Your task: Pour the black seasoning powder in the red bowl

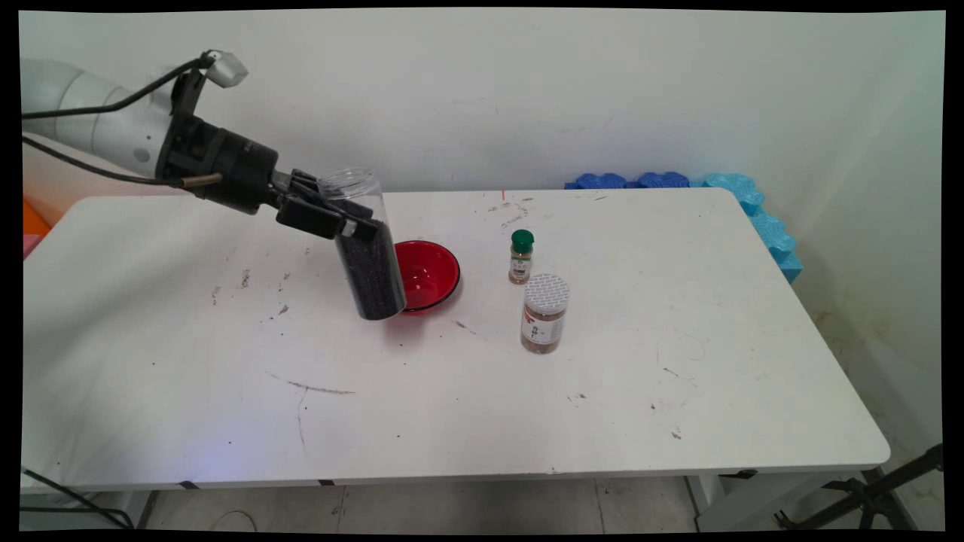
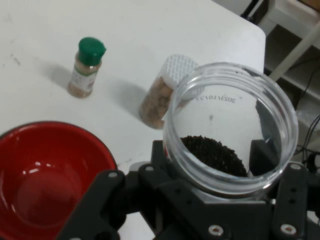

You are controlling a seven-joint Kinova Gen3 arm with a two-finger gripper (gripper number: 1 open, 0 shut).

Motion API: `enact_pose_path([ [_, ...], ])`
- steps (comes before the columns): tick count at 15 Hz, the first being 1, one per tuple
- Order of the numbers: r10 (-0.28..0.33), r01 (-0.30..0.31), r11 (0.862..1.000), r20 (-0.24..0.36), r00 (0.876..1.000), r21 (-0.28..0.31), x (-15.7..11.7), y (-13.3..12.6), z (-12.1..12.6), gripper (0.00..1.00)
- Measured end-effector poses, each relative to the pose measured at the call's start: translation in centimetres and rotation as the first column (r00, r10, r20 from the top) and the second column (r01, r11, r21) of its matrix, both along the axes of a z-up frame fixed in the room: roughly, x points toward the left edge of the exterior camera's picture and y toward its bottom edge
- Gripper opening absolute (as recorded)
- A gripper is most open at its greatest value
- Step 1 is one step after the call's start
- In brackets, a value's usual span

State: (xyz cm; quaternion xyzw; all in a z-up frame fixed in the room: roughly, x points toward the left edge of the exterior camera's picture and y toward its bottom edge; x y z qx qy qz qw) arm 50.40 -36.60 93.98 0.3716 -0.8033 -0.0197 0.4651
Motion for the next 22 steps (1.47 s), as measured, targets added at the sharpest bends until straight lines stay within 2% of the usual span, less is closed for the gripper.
enact_pose_path([
  [5, 0.071, -0.067, 0.992, -0.033, 0.997, 0.111, 0.3, -0.5, -0.7, 0.00],
  [8, 0.122, -0.111, 0.977, -0.050, 0.991, 0.182, 0.5, -0.8, -1.1, 0.00],
  [10, 0.164, -0.145, 0.960, -0.064, 0.984, 0.241, 0.7, -1.1, -1.3, 0.00],
  [12, 0.206, -0.174, 0.938, -0.078, 0.976, 0.299, 0.7, -1.2, -1.6, 0.00],
  [14, 0.259, -0.209, 0.908, -0.094, 0.961, 0.364, 0.6, -1.5, -1.8, 0.00],
  [19, 0.358, -0.258, 0.825, -0.110, 0.927, 0.503, 0.4, -1.8, -2.4, 0.00],
  [22, 0.410, -0.271, 0.764, -0.115, 0.905, 0.585, 0.1, -1.9, -2.6, 0.00],
])
